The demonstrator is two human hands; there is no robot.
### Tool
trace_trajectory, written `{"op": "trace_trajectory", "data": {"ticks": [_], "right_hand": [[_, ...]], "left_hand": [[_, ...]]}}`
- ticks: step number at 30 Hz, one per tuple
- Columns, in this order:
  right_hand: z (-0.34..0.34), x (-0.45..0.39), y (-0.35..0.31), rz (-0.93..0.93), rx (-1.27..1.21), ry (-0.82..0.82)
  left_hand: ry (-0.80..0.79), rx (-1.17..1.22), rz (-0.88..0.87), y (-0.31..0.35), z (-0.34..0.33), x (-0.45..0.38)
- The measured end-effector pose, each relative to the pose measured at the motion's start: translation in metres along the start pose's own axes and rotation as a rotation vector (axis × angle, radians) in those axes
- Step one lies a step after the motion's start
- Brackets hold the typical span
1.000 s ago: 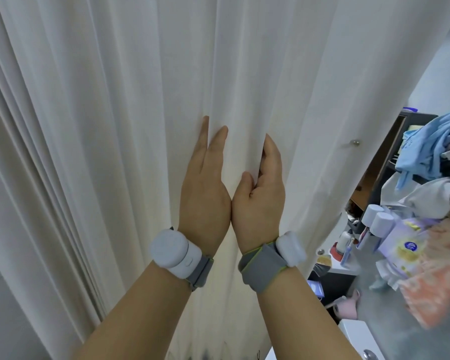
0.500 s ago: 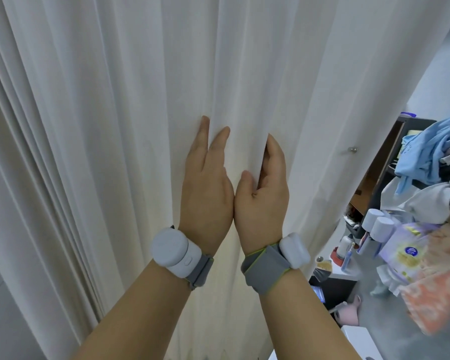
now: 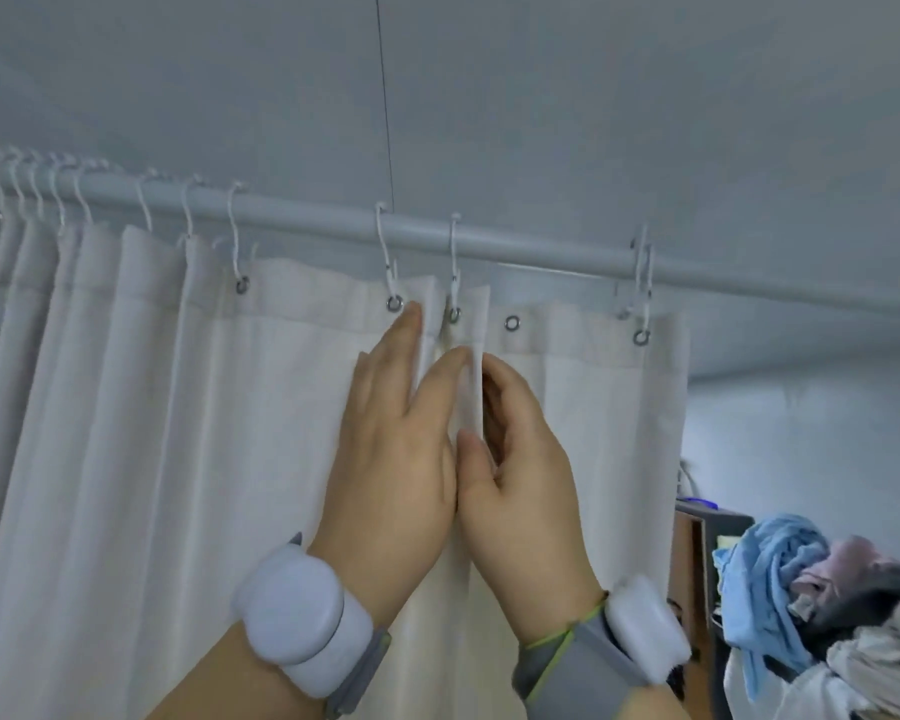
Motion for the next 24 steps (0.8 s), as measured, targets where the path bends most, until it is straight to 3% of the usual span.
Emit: {"op": "trace_trajectory", "data": {"ticks": [5,10,12,16,24], "right_hand": [[0.031,-0.033,-0.008,0.074,0.023,0.062],[0.060,-0.055,-0.015,0.149,0.006,0.247],[0.066,-0.062,-0.016,0.149,-0.019,0.270],[0.077,-0.066,-0.017,0.131,-0.023,0.307],[0.101,-0.062,-0.005,0.043,0.004,0.351]], "left_hand": [[0.042,-0.108,-0.137,0.015,0.010,-0.037],[0.044,-0.251,-0.413,0.051,0.014,-0.104],[-0.043,-0.358,-0.486,0.067,0.009,-0.129],[-0.357,-0.592,-0.429,0.079,-0.008,-0.163],[-0.675,-0.284,-0.365,0.100,-0.049,-0.183]]}}
Point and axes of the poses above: each hand's wrist, its own x-axis away from the middle knuckle, its own z-axis out of the back of the hand, y = z × x, the point moved 4 cm from there along -x, towards the middle knuckle, and after that the axes turned 6 degrees about z, right-handed, at the moved point
